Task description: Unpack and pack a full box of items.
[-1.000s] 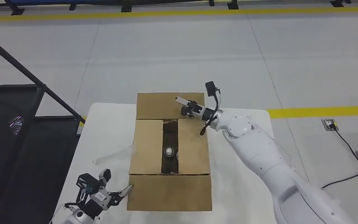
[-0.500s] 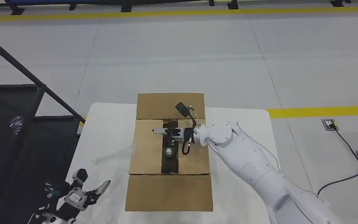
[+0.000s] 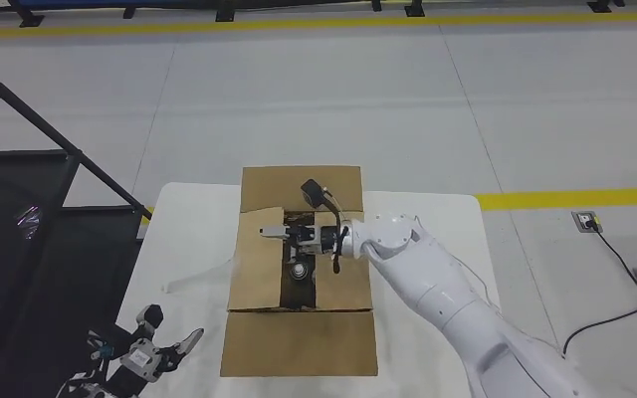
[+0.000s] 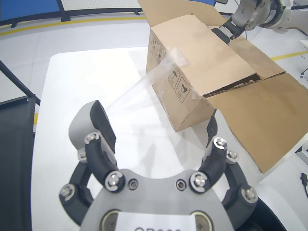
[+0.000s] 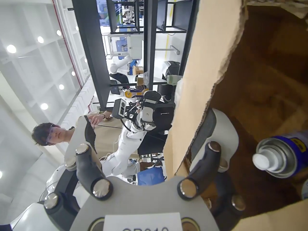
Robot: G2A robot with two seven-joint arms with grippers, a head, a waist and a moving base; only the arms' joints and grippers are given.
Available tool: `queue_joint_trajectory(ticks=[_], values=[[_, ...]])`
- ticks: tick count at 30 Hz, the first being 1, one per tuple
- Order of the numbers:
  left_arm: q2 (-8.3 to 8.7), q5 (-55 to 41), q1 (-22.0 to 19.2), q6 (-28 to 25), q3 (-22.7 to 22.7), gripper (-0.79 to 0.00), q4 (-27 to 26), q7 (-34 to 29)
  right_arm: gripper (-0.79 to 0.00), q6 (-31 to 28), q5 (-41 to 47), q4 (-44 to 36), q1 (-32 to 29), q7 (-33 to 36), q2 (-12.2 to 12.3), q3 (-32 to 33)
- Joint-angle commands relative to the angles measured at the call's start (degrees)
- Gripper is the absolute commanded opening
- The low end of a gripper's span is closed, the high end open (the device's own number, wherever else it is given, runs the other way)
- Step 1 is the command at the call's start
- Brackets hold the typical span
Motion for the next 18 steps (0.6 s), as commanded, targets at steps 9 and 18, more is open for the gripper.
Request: queue_joint_trajectory(ticks=[9, 18], values=[[-0.11, 5.36, -0.96, 3.1, 3.59, 0.0, -7.33, -4.36, 0.0, -2.7, -1.73, -5.38, 0.16, -5.12, -1.86, 0.61], [-0.81, 4.43, -6.11, 13.09, 8.73, 0.0, -9.2, -9.81, 0.0, -7.49, -2.13, -6.47, -0.17, -2.74, -4.47, -0.79]])
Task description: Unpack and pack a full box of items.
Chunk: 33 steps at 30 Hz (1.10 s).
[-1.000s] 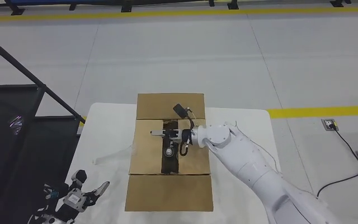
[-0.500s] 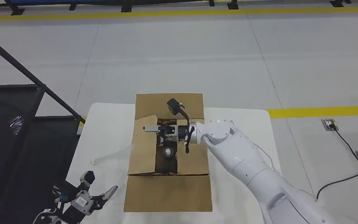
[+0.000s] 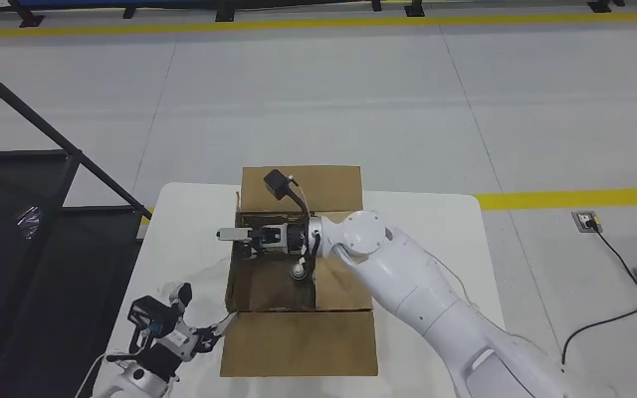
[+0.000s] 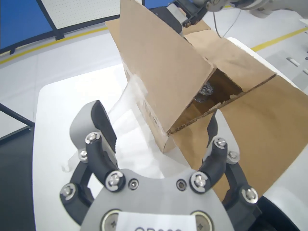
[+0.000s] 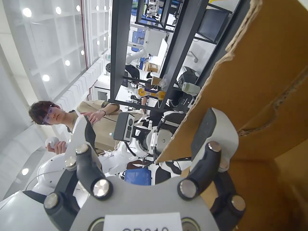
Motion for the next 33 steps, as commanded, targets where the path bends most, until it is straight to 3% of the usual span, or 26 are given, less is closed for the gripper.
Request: queue_joint_trajectory(ticks=[1, 8, 15, 23, 33], values=[[-0.2, -2.34, -1.31, 2.34, 0.59, 0.0, 0.26, -0.84, 0.0, -1.71, 0.81, 0.43, -0.17, 2.81, -0.62, -0.33], [-0.36, -5.11, -2.91, 4.85, -0.59, 0.0, 1.13, -1.87, 0.0, -5.82, 4.05, 3.72, 0.52, 11.37, -2.22, -0.07], [-0.51, -7.51, 0.84, 6.64, -4.89, 0.0, 1.09, 0.49, 0.0, -10.49, 2.36, 3.39, 0.47, 12.83, -1.12, 2.78], [-0.51, -8.99, 1.32, 7.05, -7.59, 0.0, 4.96, -1.34, 0.0, -11.74, -4.02, -8.82, -6.09, 11.58, 5.36, 11.05], [-0.57, -7.83, -2.78, 8.14, -5.18, 0.0, 10.94, -5.91, 0.0, -7.72, -8.47, -32.71, -22.81, 15.6, 13.31, 25.84]])
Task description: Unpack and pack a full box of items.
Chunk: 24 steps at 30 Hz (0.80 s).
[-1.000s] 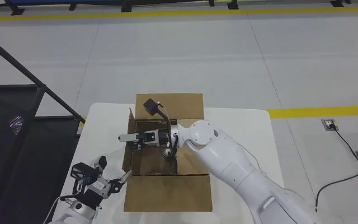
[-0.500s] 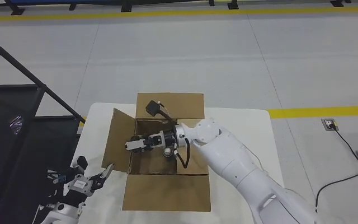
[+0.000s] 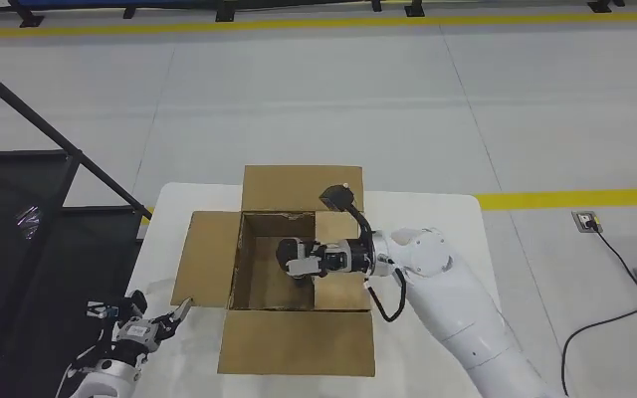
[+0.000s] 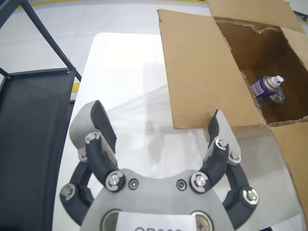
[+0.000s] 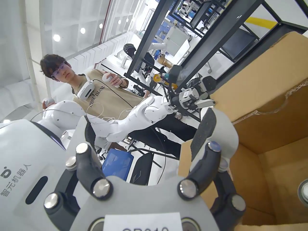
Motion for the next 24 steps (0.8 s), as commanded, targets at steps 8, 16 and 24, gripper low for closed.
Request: queue_joint_trajectory(ticks=[8, 16, 24], values=[[-0.11, 3.15, -2.61, 1.61, 2.33, 0.0, 2.65, -1.3, 0.0, 2.86, -7.07, -19.65, -15.78, -0.36, 4.4, 11.12], [-0.11, 1.09, 4.71, -0.85, -2.49, 0.0, -8.59, 1.79, 0.0, 2.86, -7.07, -19.65, -15.78, -0.36, 4.4, 11.12], [-0.18, 0.95, 11.95, -4.54, -6.42, 0.0, -24.87, 0.75, 0.0, 0.35, -3.67, -19.35, -17.41, 0.35, 5.58, 14.87]])
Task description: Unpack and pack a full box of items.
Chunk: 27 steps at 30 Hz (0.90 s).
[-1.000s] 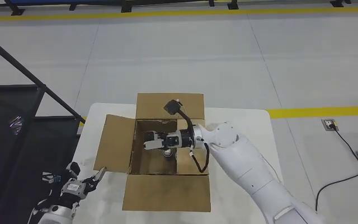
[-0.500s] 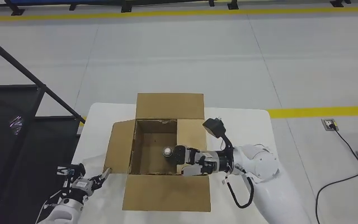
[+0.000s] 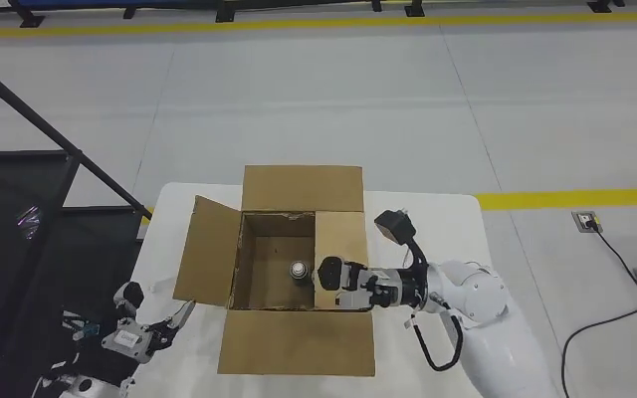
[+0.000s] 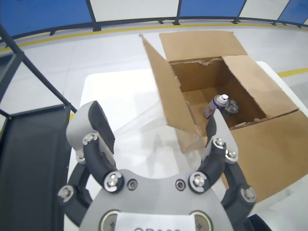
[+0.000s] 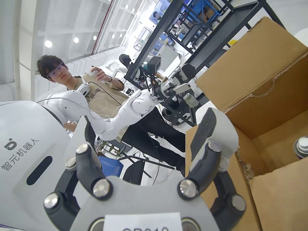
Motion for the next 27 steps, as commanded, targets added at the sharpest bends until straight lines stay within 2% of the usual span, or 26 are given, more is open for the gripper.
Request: queue_joint_trajectory(ticks=[1, 4, 7, 12, 15, 19, 27], values=[[-0.04, 1.42, 1.12, -0.04, 0.25, 0.0, -4.64, -0.96, 0.0, -0.57, 1.32, -0.16, -0.96, 0.17, 0.52, 1.48], [0.04, 1.61, 0.34, -1.23, 2.67, 0.0, -7.92, -4.09, 0.0, -1.39, 2.21, -1.25, -3.22, -0.65, 1.56, 4.14], [0.3, -2.08, -4.81, -3.46, 7.5, 0.0, -6.89, -10.43, 0.0, -2.19, 3.13, -2.9, -6.22, -1.45, 2.89, 7.41], [0.59, -11.37, -22.56, -3.9, 17.41, 0.0, 4.59, -25.11, 0.0, -3.89, 4.56, -5.8, -12.44, -3.14, 5.39, 12.82], [0.23, -15.05, -32.85, -2.1, 23.71, 0.0, 12.79, -30.72, 0.0, -5.37, 5.32, -6.39, -16.16, -4.62, 6.91, 15.44], [-0.44, -19.14, -42.61, 0.05, 30.28, 0.0, 21.01, -36.74, 0.0, -6.64, 6.82, -5.21, -19.67, -5.89, 8.86, 17.45], [-0.44, -19.14, -42.61, 0.05, 30.28, 0.0, 21.01, -36.74, 0.0, -6.64, 6.82, -5.21, -19.67, -5.89, 8.86, 17.45]])
